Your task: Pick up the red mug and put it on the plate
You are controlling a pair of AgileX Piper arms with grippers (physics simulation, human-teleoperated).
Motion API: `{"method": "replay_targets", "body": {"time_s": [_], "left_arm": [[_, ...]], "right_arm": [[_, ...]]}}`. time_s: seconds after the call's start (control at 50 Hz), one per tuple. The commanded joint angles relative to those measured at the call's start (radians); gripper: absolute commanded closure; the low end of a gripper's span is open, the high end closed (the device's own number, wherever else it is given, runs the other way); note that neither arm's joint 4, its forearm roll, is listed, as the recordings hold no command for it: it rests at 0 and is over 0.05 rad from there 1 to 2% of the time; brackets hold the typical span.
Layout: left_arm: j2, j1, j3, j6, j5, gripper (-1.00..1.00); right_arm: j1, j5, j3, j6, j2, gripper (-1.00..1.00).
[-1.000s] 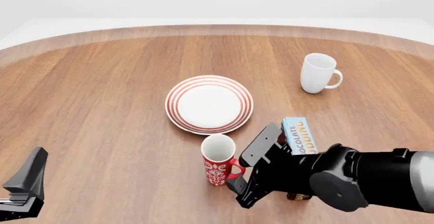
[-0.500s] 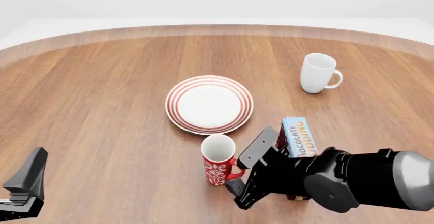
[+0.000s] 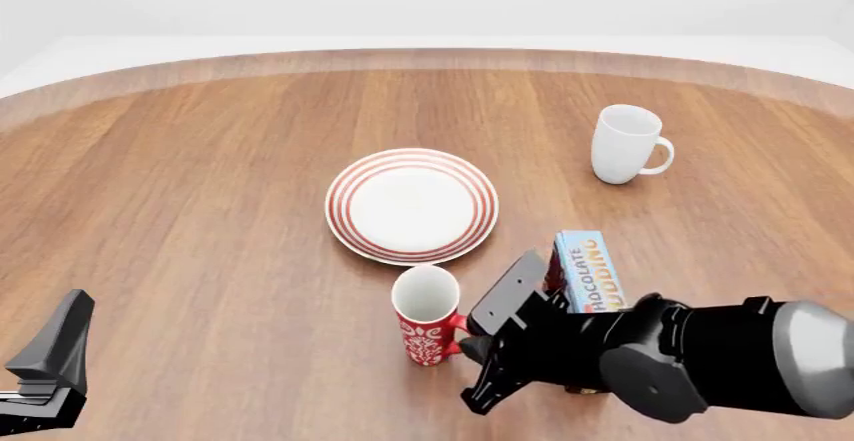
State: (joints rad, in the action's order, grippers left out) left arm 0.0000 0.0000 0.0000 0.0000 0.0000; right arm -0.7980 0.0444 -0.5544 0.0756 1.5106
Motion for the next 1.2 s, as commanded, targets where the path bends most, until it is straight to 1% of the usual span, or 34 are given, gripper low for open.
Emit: {"method": "replay_targets", "body": {"time_s": [0.02,0.12,0.34,0.36,0.44,0.6,0.64,0.8,1.2], "left_arm": [[0.0,0.0,0.0,0.0,0.0,-1.0],[0.0,0.0,0.0,0.0,0.0,-1.0],[0.0,0.0,0.0,0.0,0.0,-1.0],[0.0,0.0,0.0,0.0,0.0,-1.0],[0.0,0.0,0.0,0.0,0.0,-1.0],[0.0,0.0,0.0,0.0,0.0,-1.0],[0.0,0.0,0.0,0.0,0.0,-1.0],[0.0,0.0,0.0,0.0,0.0,-1.0],[0.0,0.0,0.0,0.0,0.0,-1.0]], "right_arm": [[-0.007,0.013,0.01,0.003,0.001,1.0],[-0.003,0.017,0.018,0.0,-0.006,1.0],[-0.003,-0.019,0.015,0.01,-0.073,1.0],[-0.006,-0.042,0.007,0.026,-0.102,1.0],[0.0,-0.136,-0.046,0.049,-0.189,1.0],[-0.003,-0.171,-0.052,0.053,-0.232,1.0],[-0.008,-0.196,-0.06,0.051,-0.256,1.0],[0.001,-0.245,-0.093,0.055,-0.311,1.0],[0.057,-0.311,-0.19,0.081,-0.333,1.0]]}}
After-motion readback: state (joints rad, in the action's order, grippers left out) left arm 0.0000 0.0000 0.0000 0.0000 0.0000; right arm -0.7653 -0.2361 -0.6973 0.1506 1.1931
